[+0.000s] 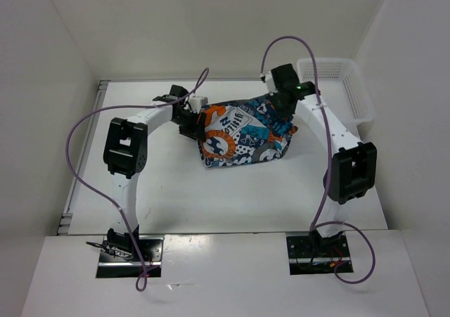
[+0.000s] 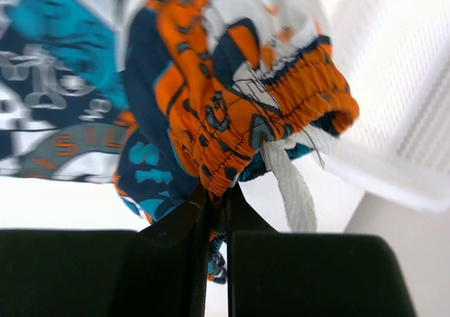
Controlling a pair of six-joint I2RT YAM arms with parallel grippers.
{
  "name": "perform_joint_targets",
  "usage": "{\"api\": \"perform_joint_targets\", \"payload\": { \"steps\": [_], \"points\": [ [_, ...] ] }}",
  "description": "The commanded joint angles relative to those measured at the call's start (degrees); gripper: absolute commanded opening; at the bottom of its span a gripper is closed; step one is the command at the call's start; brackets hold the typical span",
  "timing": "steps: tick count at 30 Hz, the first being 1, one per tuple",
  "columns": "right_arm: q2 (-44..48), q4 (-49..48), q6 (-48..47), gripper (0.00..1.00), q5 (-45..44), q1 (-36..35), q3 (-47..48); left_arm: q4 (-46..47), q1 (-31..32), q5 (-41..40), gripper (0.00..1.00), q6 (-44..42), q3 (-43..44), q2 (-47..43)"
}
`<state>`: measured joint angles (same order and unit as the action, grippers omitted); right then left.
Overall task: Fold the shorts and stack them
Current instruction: Fold the shorts
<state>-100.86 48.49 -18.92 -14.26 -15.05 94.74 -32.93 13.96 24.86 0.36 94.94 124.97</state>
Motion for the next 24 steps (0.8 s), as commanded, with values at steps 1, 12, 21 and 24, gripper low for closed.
{"api": "perform_joint_targets", "payload": {
  "steps": [1,12,21,24],
  "points": [
    [0.84,-4.46,1.16,0.00,-3.84,-5.60,1.40,-1.61,0.55,7.12,0.62,-0.36,0.69,5.45],
    [-9.43,-3.93,5.47,0.00,-3.84,-20.01,14.06,-3.20,1.07,11.08,0.21,-0.36,7.19,11.61],
    [-18.57,-4.46,9.07,0.00,-3.32,-27.48,21.27,-2.58,0.55,9.33,0.13,-0.36,8.51,11.61],
    [-20.59,-4.46,9.07,0.00,-2.61,-28.54,20.49,-2.05,-0.85,9.85,0.13,-0.36,8.51,11.61]
  ]
}}
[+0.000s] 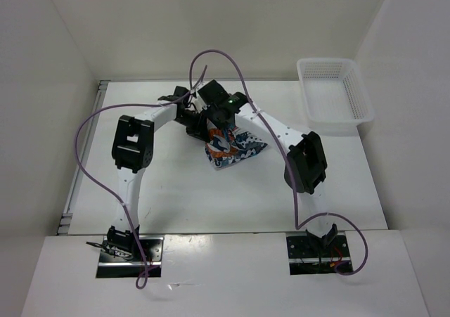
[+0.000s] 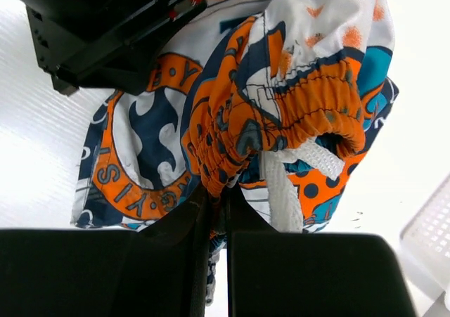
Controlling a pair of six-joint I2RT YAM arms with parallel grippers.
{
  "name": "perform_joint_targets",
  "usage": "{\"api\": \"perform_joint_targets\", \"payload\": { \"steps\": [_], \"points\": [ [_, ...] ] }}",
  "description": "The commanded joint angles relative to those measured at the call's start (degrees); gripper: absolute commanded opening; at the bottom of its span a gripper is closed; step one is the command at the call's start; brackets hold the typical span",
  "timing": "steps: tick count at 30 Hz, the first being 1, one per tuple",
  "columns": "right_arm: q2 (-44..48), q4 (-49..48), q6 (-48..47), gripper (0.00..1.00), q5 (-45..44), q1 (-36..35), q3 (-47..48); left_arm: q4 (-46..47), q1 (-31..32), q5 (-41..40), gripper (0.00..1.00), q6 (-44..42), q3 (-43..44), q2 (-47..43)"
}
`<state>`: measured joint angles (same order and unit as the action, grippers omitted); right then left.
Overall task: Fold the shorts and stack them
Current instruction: Fold the shorts
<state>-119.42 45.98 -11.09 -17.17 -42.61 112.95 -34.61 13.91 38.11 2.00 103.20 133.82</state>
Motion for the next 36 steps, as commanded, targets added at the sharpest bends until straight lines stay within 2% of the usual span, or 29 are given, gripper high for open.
{"api": "perform_joint_targets", "payload": {
  "steps": [1,3,6,7,8,11,16,18,19,20,21,23,24,26,27,28,30,31,35,36],
  "points": [
    [-2.05,-1.94,1.94,0.00,0.29,-0.98,2.28,-0.37,-1.60,-3.39,0.13,-2.00,0.25,2.76],
    [-3.54,-1.94,2.48,0.02,0.99,-0.98,1.75,-0.37,-2.30,-3.39,0.14,-2.00,0.25,2.24],
    [-4.59,-1.42,2.48,0.28,5.03,-2.21,2.28,-0.37,-3.62,-3.91,0.23,-2.00,0.25,2.24],
    [-4.60,-0.37,1.35,0.46,9.22,-2.21,3.06,-0.37,-3.63,-3.92,0.26,-2.00,0.25,2.24],
    [-4.60,0.25,0.47,0.51,10.91,-2.82,4.11,-0.37,-4.32,-4.53,0.31,-2.00,0.25,2.24],
    [-2.93,2.01,-2.79,0.64,17.77,-4.49,6.14,-0.37,-5.99,-5.06,0.37,-2.00,0.25,1.71],
    [1.01,4.82,-5.95,0.67,24.28,-5.73,9.74,-2.21,-8.81,-6.29,0.47,-2.00,1.39,0.66],
    [2.77,4.82,-6.49,0.60,22.45,-5.73,9.14,-2.91,-10.48,-6.29,0.50,-2.00,1.91,-0.04],
    [4.87,2.91,-7.88,0.57,20.61,-5.73,6.70,-3.53,-10.48,-6.29,0.50,-2.00,1.92,-1.27],
    [6.20,1.59,-8.59,0.48,15.81,-5.73,4.59,-4.23,-11.27,-6.29,0.53,-2.00,2.53,-2.06],
    [7.52,0.09,-9.29,0.43,13.50,-5.73,1.95,-4.24,-11.80,-6.90,0.54,-2.00,2.53,-2.94],
    [12.35,-5.44,-11.84,0.34,10.68,-3.37,-8.06,-5.90,-11.80,-7.60,0.57,-2.00,3.85,-5.93],
    [14.10,-7.81,-12.63,0.34,8.84,-2.31,-15.66,-5.91,-11.80,-7.61,0.60,-2.00,3.85,-8.29],
    [18.59,-13.97,-15.44,0.37,8.30,0.93,-22.12,-6.52,-11.80,-7.09,0.64,-2.00,4.64,-10.67],
    [19.47,-15.46,-16.41,0.44,8.29,1.82,-27.20,-6.52,-10.32,-6.56,0.67,-2.00,4.64,-12.60],
    [20.27,-18.44,-17.11,0.50,8.29,2.70,-29.34,-6.00,-9.35,-6.55,0.75,-2.00,5.25,-13.31],
    [20.98,-20.39,-18.70,0.59,9.07,4.11,-33.73,-5.30,-5.85,-7.16,0.81,-2.00,5.87,-13.32],
    [20.98,-22.31,-19.75,0.59,9.08,4.11,-34.89,-4.60,-4.78,-7.87,0.88,-2.00,5.87,-12.80],
    [18.27,-26.37,-21.16,0.62,9.96,4.11,-38.41,-4.59,-1.78,-11.12,0.89,-2.00,10.88,-5.61],
    [17.56,-26.38,-21.69,0.62,10.48,4.11,-38.41,-4.59,-1.00,-13.21,0.93,-2.00,11.67,-4.28]
  ]
}}
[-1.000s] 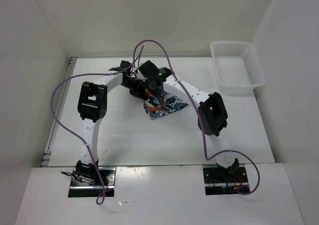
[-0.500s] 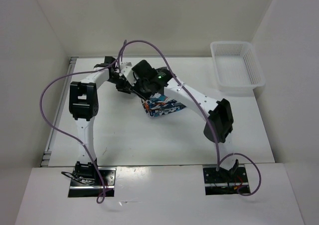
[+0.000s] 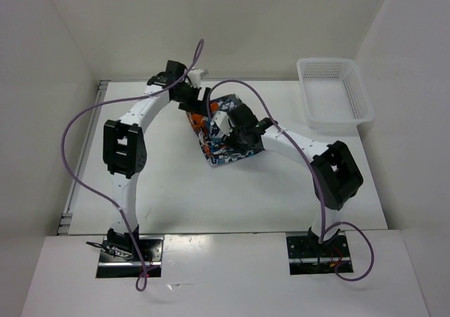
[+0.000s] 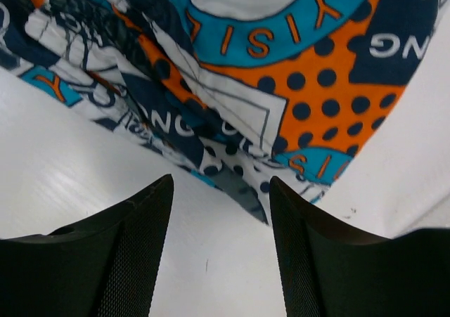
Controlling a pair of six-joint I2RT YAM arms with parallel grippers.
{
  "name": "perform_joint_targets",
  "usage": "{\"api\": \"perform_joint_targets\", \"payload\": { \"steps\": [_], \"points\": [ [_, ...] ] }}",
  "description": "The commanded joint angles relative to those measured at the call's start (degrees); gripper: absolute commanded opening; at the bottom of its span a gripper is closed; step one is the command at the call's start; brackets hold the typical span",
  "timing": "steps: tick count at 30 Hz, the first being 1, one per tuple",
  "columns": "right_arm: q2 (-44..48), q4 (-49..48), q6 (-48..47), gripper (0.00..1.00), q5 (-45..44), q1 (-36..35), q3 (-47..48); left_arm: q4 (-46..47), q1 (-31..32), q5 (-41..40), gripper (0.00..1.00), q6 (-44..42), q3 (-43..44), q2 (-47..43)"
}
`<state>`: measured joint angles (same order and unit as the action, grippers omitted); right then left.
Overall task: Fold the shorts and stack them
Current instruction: Fold the shorts
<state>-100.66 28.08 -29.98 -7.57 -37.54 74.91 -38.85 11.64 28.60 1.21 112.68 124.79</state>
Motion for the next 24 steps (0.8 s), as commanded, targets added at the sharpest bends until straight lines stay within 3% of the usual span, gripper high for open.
{"api": "perform_joint_targets", "payload": {
  "steps": [1,5,9,12,13,17,20,24],
  "points": [
    [-1.90,-9.26,-2.81,0.62,0.89,-0.96,-0.38,-0.35,1.28,-4.68,0.93,-1.21,2.97,5.98],
    [-4.37,-12.25,-2.81,0.62,0.89,-0.96,-1.00,-0.35,1.81,-7.42,0.93,-1.21,5.00,9.94],
    [-6.91,-8.49,-5.09,0.61,5.10,-0.96,-1.00,-0.35,2.95,-7.42,0.74,-1.21,5.00,10.65],
    [-6.92,-7.16,-5.79,0.50,8.62,-0.96,-2.66,-0.35,2.95,-7.42,0.54,-1.21,4.47,10.65],
    [-6.92,-6.37,-5.79,0.38,10.11,-0.96,-3.36,-0.35,2.95,-7.42,0.51,-1.21,4.47,10.65],
    [-8.14,-5.05,-6.32,0.09,12.92,-2.10,-3.90,-0.35,2.95,-8.03,0.39,-1.21,6.13,11.87],
    [-8.15,-3.65,-6.32,0.00,15.91,-4.11,-3.90,-0.96,2.95,-8.56,0.39,-1.21,7.90,12.41],
    [-8.15,1.35,-7.28,0.00,21.18,-5.44,-1.53,-0.96,2.95,-8.56,0.39,-1.21,9.66,12.41]
  ]
}}
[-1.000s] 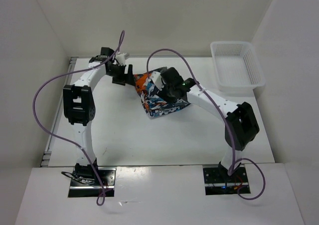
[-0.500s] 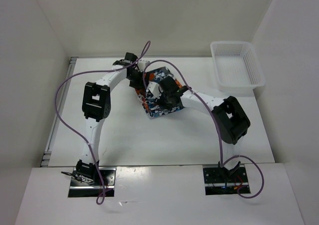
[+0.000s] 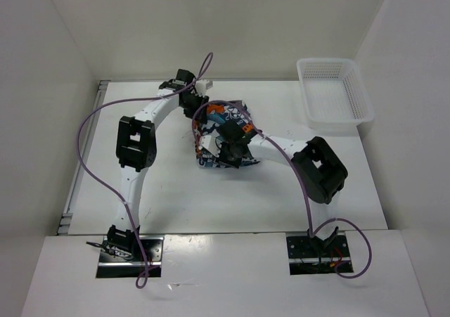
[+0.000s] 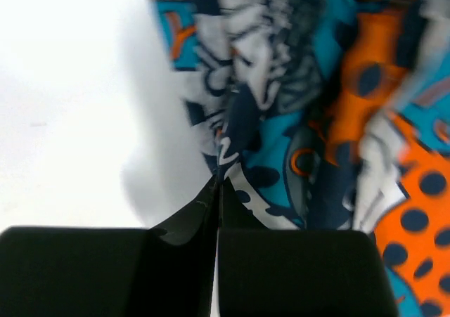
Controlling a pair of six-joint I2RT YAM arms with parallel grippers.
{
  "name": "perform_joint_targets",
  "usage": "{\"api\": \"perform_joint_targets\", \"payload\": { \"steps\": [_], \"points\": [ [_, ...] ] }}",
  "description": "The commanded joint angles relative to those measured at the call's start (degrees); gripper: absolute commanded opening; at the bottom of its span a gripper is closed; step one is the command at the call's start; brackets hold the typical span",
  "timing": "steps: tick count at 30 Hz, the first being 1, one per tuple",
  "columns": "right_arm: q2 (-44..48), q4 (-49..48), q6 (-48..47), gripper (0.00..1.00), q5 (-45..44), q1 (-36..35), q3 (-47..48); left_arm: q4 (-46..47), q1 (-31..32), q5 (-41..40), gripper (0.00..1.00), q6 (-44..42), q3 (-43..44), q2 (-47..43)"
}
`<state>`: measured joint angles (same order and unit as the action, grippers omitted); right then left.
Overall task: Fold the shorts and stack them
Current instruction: Fold the shorts
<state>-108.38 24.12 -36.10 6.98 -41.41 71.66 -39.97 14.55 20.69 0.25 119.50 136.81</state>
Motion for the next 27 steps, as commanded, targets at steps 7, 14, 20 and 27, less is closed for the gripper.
{"api": "perform_joint_targets", "payload": {
  "steps": [7,14,20,27],
  "points": [
    [5.18,11.39,1.11,0.13,14.38,-5.35,4.18,0.15,0.04,-0.65,0.49,-0.25,0.74,-0.85],
    [8.09,10.87,4.53,0.57,10.85,-1.77,17.86,-0.46,0.04,1.28,0.64,-0.25,-2.52,-4.53],
    [2.84,2.36,20.24,0.69,13.07,12.99,27.91,-2.22,0.04,-0.03,0.87,-0.25,-5.85,-10.59],
    [-11.23,0.31,23.70,0.67,8.13,21.97,33.19,-1.07,-1.27,2.41,0.89,-0.25,-16.47,-23.86]
  ]
}}
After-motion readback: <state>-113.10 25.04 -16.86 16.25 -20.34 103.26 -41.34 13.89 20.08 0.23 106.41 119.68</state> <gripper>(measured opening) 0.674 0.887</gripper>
